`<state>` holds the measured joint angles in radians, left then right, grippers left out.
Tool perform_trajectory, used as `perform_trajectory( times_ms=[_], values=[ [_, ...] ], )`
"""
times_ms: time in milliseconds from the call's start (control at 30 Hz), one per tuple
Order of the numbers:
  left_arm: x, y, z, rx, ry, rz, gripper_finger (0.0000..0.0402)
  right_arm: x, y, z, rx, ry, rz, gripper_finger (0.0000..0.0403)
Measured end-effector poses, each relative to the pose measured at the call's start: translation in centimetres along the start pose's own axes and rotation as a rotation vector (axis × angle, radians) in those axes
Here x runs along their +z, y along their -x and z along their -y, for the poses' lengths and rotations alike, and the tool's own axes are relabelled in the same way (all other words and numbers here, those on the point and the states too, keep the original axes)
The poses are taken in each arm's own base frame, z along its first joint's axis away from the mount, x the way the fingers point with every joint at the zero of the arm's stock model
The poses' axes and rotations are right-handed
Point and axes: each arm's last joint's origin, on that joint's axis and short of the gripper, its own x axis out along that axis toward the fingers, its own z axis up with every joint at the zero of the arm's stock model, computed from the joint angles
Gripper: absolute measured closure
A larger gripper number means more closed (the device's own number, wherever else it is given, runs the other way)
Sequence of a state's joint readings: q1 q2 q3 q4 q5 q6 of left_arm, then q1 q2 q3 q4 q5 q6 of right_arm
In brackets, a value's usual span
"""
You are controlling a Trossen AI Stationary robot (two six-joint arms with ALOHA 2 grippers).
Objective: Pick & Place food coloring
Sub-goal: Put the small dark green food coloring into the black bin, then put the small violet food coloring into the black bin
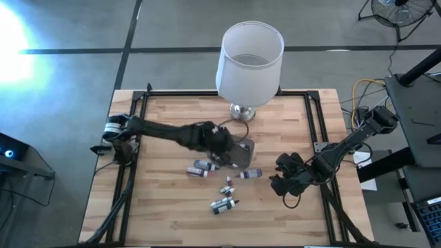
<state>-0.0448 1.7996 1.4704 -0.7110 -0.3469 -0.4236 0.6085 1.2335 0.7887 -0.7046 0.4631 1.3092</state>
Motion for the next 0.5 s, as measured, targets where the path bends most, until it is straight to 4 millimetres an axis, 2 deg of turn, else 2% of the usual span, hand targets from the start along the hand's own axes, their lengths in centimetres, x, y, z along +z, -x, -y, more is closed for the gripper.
perform_trajectory(
  times_ms=[167, 300, 367, 500],
  values=[
    [0.0, 0.1, -0.4, -0.015, 0.030, -0.038, 0.0272, 0.0, 0.1, 0.0, 0.007, 0.001, -0.014, 0.0163],
    [-0.1, 2.0, 0.6, -0.090, 0.062, -0.089, 0.0235, 0.0, 0.0, 0.0, 0.006, 0.028, -0.014, 0.0163],
    [-0.5, 3.6, 2.6, -0.180, 0.025, -0.081, 0.0230, 0.0, 0.0, 0.0, 0.007, 0.050, -0.014, 0.0163],
    [-2.6, 6.1, 8.5, -0.374, -0.077, 0.027, 0.0228, 0.0, 0.0, 0.0, 0.008, 0.083, -0.015, 0.0163]
  ],
)
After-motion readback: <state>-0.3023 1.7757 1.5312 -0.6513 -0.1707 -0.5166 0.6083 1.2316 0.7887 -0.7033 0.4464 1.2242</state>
